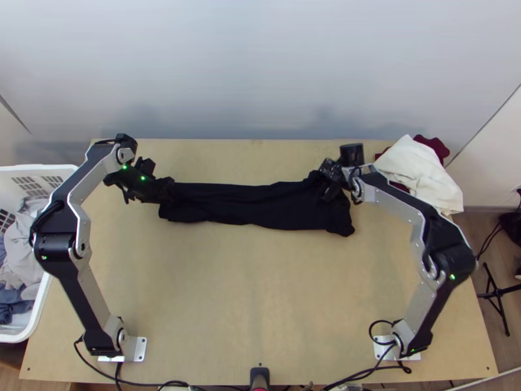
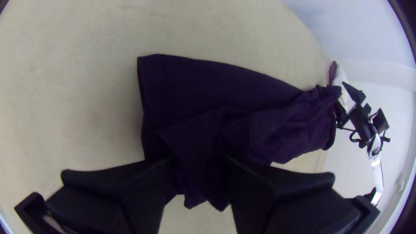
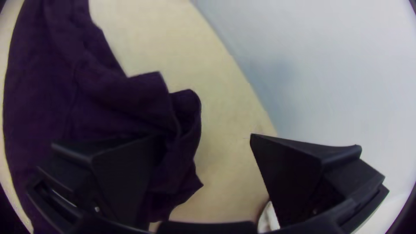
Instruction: Fold the t-shirt
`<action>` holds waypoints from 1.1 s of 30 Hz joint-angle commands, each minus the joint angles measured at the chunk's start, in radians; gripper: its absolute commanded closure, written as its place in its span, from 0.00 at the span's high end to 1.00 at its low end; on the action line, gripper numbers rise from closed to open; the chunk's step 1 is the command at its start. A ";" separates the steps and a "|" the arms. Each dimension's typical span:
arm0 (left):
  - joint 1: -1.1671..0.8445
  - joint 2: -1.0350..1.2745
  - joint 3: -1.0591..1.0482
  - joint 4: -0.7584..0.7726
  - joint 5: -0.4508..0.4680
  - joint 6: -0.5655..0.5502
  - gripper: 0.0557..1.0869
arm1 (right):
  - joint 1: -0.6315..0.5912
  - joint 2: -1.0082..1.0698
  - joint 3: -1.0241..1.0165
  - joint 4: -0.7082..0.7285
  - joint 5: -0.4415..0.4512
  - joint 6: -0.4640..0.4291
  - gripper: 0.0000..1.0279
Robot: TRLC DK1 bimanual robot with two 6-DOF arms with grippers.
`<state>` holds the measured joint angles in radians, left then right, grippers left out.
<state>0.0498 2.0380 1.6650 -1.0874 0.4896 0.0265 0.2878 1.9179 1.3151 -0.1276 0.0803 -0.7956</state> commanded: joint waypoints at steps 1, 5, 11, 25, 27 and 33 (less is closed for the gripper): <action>0.048 -0.062 0.015 -0.005 0.014 -0.031 0.92 | 0.033 -0.232 -0.008 -0.001 0.009 0.105 0.97; 0.097 -0.087 0.024 -0.008 0.049 -0.060 0.94 | 0.037 -0.395 -0.017 -0.052 0.010 0.110 0.97; 0.120 -0.105 -0.082 0.003 0.110 -0.004 0.94 | 0.025 -0.583 -0.056 -0.112 0.018 0.139 0.97; 0.094 -0.164 -0.320 0.376 0.185 -0.162 0.94 | 0.039 -0.764 -0.083 -0.182 0.079 0.142 0.97; 0.078 -0.151 -0.324 0.409 0.184 -0.185 0.94 | 0.048 -0.777 -0.080 -0.185 0.085 0.142 0.97; 0.033 -0.134 -0.344 0.520 0.155 -0.226 0.93 | 0.079 -0.809 -0.060 -0.201 0.111 0.144 0.97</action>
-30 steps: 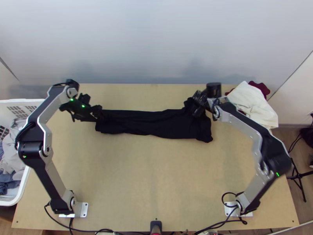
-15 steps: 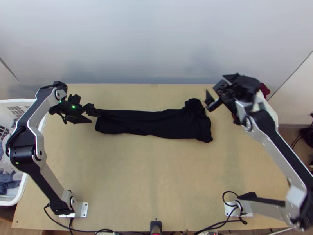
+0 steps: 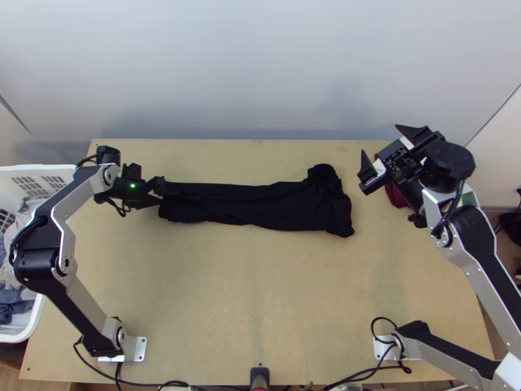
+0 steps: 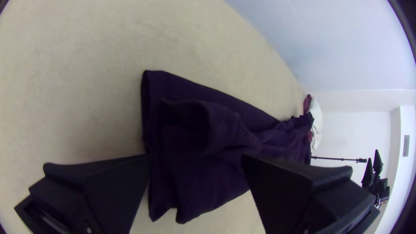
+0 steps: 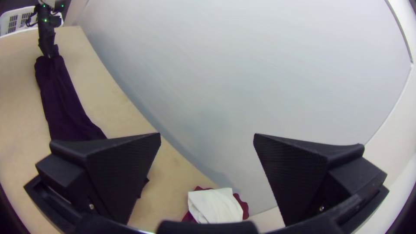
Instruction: Fold the t-shirt
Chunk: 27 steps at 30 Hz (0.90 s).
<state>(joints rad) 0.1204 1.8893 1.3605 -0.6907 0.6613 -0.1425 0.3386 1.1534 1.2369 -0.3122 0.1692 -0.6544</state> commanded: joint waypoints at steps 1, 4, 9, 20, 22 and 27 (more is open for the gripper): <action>-0.041 0.027 -0.031 0.123 -0.017 -0.068 0.93 | 0.033 -0.047 0.021 -0.018 0.027 0.002 0.97; -0.056 0.051 -0.020 0.123 -0.015 -0.088 0.93 | 0.033 -0.049 0.018 -0.030 0.035 0.002 0.97; -0.091 0.068 -0.029 0.125 -0.017 -0.088 0.93 | 0.048 -0.049 0.016 -0.036 0.049 0.021 0.97; -0.096 0.103 0.017 0.080 0.038 -0.104 0.04 | 0.086 -0.052 -0.036 -0.059 0.087 0.068 0.97; -0.084 0.099 0.025 0.059 0.038 -0.106 0.04 | 0.088 -0.058 -0.042 -0.061 0.089 0.081 0.97; -0.053 0.054 0.060 -0.009 0.037 -0.085 0.04 | 0.088 -0.086 -0.085 -0.061 0.090 0.104 0.97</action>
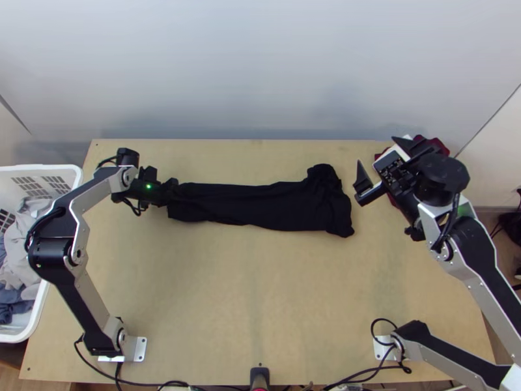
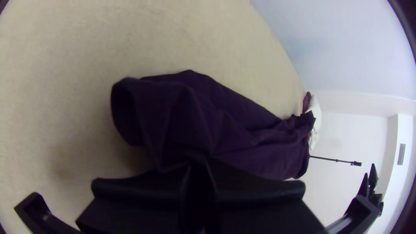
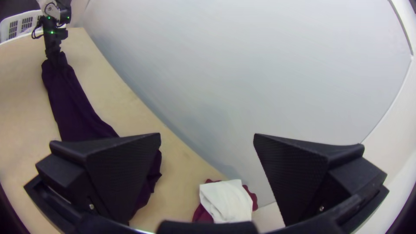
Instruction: Fold the t-shirt
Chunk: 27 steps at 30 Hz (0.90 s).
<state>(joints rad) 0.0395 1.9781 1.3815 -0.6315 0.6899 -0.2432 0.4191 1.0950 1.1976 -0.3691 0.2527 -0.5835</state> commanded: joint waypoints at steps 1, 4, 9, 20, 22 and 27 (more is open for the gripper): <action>0.030 -0.044 0.051 -0.091 0.008 0.021 0.04 | 0.009 -0.040 -0.066 -0.004 0.007 0.039 0.97; 0.036 -0.067 0.103 -0.162 0.008 0.033 0.04 | 0.030 -0.075 -0.112 -0.002 0.010 0.065 0.97; 0.025 -0.094 0.166 -0.283 -0.006 0.079 0.04 | 0.029 -0.126 -0.168 -0.002 0.014 0.085 0.97; -0.133 -0.120 0.281 -0.366 -0.107 0.067 0.03 | 0.010 -0.247 -0.274 -0.004 0.016 0.109 0.97; -0.159 -0.111 0.300 -0.367 -0.115 0.051 0.03 | 0.006 -0.259 -0.282 -0.004 0.016 0.114 0.97; -0.244 -0.104 0.337 -0.370 -0.144 0.039 0.03 | -0.002 -0.285 -0.291 -0.005 0.016 0.129 0.97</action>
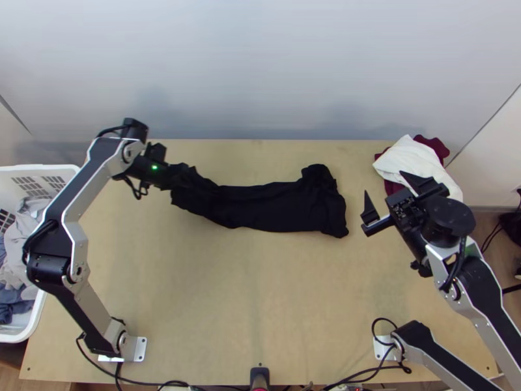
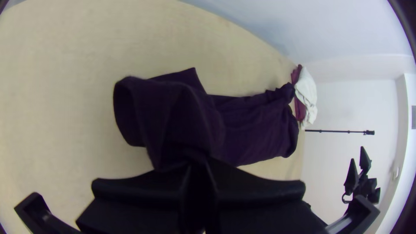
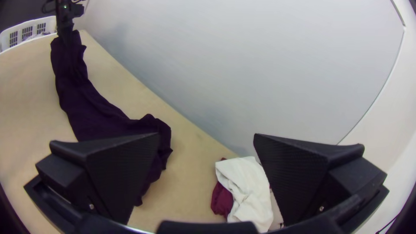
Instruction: Fold the t-shirt
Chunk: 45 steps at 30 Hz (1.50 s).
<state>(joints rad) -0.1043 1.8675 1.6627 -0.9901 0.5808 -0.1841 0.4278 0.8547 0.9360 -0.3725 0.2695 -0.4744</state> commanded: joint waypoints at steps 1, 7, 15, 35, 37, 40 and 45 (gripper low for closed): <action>-0.120 0.010 0.065 -0.012 -0.038 -0.025 0.03 | -0.014 -0.048 -0.032 -0.002 -0.001 0.023 0.97; -0.229 0.058 0.155 -0.021 -0.045 -0.045 0.04 | -0.037 -0.072 -0.043 -0.016 -0.003 0.049 0.97; -0.345 0.185 0.318 -0.047 -0.064 -0.072 0.03 | -0.067 -0.109 -0.052 -0.048 -0.003 0.077 0.97; -0.492 0.412 0.623 0.031 -0.078 -0.173 0.03 | -0.109 -0.187 -0.152 -0.101 -0.004 0.131 0.97; -0.506 0.418 0.628 0.077 -0.078 -0.199 0.03 | -0.112 -0.195 -0.167 -0.103 -0.004 0.131 0.97; -0.534 0.426 0.637 0.130 -0.076 -0.219 0.03 | -0.113 -0.204 -0.189 -0.105 -0.006 0.135 0.97; -0.571 0.446 0.638 0.266 -0.078 -0.296 0.04 | -0.119 -0.210 -0.212 -0.105 -0.007 0.143 0.97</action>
<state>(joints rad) -0.6270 2.2833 2.2818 -0.8658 0.5030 -0.4030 0.3164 0.6579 0.7586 -0.4751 0.2653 -0.3401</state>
